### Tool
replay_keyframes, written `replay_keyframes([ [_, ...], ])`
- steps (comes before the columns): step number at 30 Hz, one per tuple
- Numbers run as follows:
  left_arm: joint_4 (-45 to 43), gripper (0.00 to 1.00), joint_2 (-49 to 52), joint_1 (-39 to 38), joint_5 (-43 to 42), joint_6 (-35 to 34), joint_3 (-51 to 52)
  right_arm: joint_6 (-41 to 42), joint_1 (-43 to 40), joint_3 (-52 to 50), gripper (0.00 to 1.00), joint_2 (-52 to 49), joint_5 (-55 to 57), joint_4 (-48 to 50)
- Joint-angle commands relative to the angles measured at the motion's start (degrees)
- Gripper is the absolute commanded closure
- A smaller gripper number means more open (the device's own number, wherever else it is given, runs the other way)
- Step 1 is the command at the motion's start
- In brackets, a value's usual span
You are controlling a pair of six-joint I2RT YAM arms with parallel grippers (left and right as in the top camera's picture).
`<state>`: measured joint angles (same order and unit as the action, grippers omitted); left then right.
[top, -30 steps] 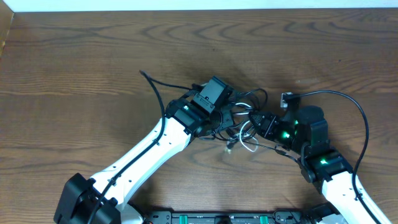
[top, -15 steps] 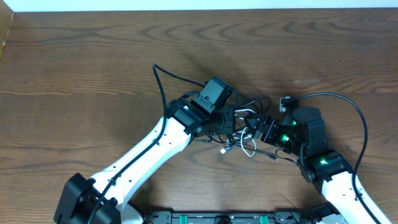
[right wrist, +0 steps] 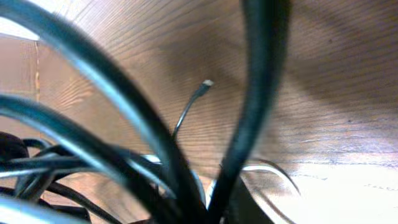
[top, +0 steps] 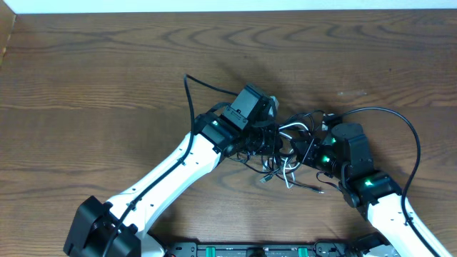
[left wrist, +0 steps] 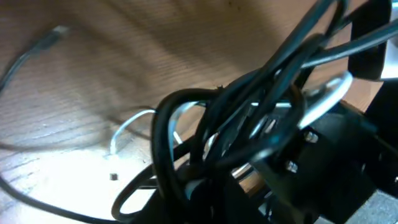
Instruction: Untangle cables
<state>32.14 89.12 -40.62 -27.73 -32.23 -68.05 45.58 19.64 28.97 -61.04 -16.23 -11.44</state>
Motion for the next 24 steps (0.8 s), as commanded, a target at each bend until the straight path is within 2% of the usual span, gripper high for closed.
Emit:
replay_keyframes([
  [1,1.4,0.64,-0.7,-0.2,9.2,2.0,-0.4,-3.7,-0.9,0.2,0.99,-0.1,5.3,-1.2],
  [2,2.3,0.50,-0.7,-0.2,16.0,2.0,-0.4,-4.0,-1.1,0.2,0.99,0.4,5.3,-1.8],
  [4,2.9,0.13,-0.7,-0.2,22.0,2.0,-0.4,-4.6,-1.4,0.2,0.99,1.6,5.5,-3.1],
  [5,3.0,0.10,-0.7,-0.2,23.7,2.0,-0.4,-4.6,-1.6,0.2,0.99,2.0,5.6,-3.5],
  [8,3.0,0.08,-0.7,-0.2,28.6,1.6,-0.4,-4.5,-2.8,0.2,0.99,4.3,3.8,-4.5],
  [10,3.7,0.08,-0.7,-0.2,28.2,1.6,-0.4,-5.4,-4.1,0.2,0.99,6.1,0.6,-4.1],
  [11,4.4,0.08,-0.7,-0.2,28.2,2.8,-0.4,-8.0,-5.1,0.2,0.99,7.1,-1.5,-3.8],
  [12,5.1,0.08,-0.7,-0.2,27.1,7.3,-0.4,-9.4,-6.2,0.2,0.99,7.8,-3.2,-3.8],
  [13,5.4,0.08,-0.7,-0.2,25.0,11.8,-0.4,-9.4,-7.4,0.2,0.99,8.2,-4.7,-4.2],
  [15,5.4,0.08,-0.7,-0.2,12.9,22.3,-0.4,-7.8,-12.4,0.2,0.99,8.4,-12.6,-4.6],
  [16,5.2,0.07,-0.7,-0.2,7.5,23.7,-0.4,-5.9,-14.3,0.2,0.99,8.4,-15.3,-4.7],
  [17,4.7,0.07,-0.7,-0.2,1.4,23.6,-0.4,-2.2,-17.1,0.2,0.99,8.3,-17.7,-4.7],
  [19,3.8,0.07,-0.7,-0.2,-4.8,23.6,-0.4,2.1,-19.6,0.2,0.99,8.3,-20.7,-4.7],
  [24,-0.7,0.07,-0.7,-0.2,-8.0,21.4,-0.4,5.4,-20.9,0.2,0.99,8.2,-27.2,-5.0],
])
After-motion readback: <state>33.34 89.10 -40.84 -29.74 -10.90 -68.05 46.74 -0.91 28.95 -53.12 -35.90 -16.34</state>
